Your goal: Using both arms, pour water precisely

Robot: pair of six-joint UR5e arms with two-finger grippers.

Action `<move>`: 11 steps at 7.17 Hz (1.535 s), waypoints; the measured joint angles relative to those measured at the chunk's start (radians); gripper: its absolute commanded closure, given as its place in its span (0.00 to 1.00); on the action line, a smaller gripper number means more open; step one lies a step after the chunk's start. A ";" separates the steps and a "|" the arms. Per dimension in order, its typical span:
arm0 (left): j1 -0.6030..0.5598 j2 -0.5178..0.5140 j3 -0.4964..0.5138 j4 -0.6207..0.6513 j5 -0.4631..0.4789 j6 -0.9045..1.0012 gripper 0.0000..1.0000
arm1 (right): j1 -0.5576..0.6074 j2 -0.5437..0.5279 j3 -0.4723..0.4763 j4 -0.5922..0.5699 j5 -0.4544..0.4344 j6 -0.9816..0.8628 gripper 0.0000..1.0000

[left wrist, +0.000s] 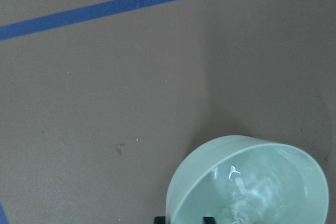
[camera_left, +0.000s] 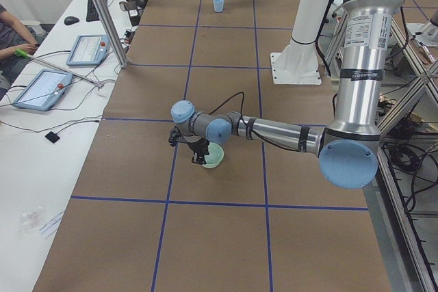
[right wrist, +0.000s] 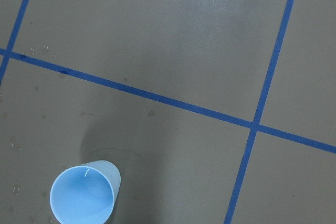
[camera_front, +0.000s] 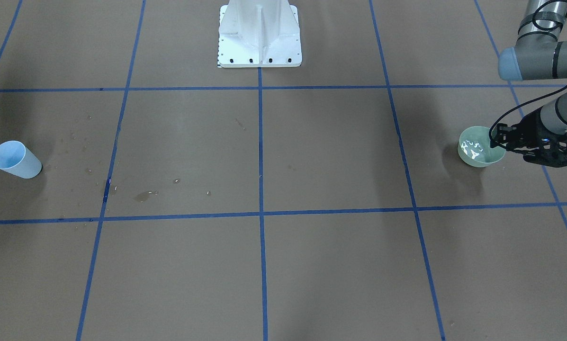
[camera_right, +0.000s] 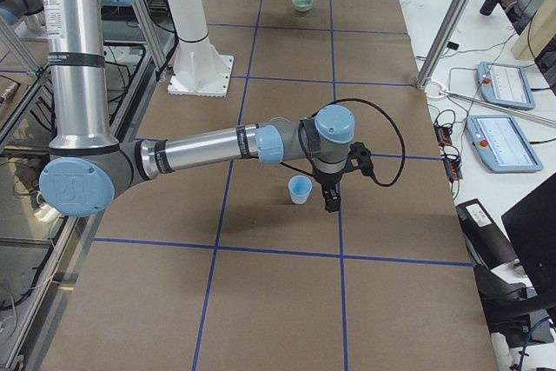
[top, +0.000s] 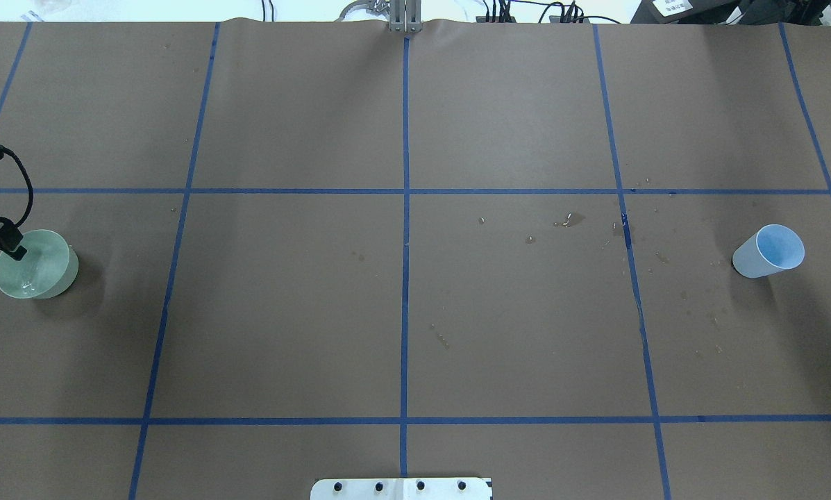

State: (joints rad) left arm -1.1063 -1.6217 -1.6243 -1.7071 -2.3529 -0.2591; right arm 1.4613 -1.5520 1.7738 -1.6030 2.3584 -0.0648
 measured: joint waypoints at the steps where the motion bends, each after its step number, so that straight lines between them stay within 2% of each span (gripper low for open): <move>1: -0.019 0.000 -0.010 0.002 -0.018 0.004 0.01 | 0.000 -0.004 0.000 -0.001 -0.001 0.001 0.01; 4: -0.212 0.008 -0.018 0.013 -0.029 0.146 0.01 | 0.000 -0.052 0.007 -0.003 0.003 0.004 0.01; 7: -0.429 0.006 0.074 0.057 -0.024 0.363 0.01 | 0.000 -0.081 0.032 0.011 0.005 0.085 0.01; 11: -0.476 -0.051 0.093 0.264 -0.030 0.364 0.01 | 0.001 -0.081 0.043 0.024 -0.090 0.103 0.01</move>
State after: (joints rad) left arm -1.5827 -1.6729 -1.5315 -1.4432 -2.3827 0.1050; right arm 1.4619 -1.6329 1.8168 -1.5787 2.2687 0.0385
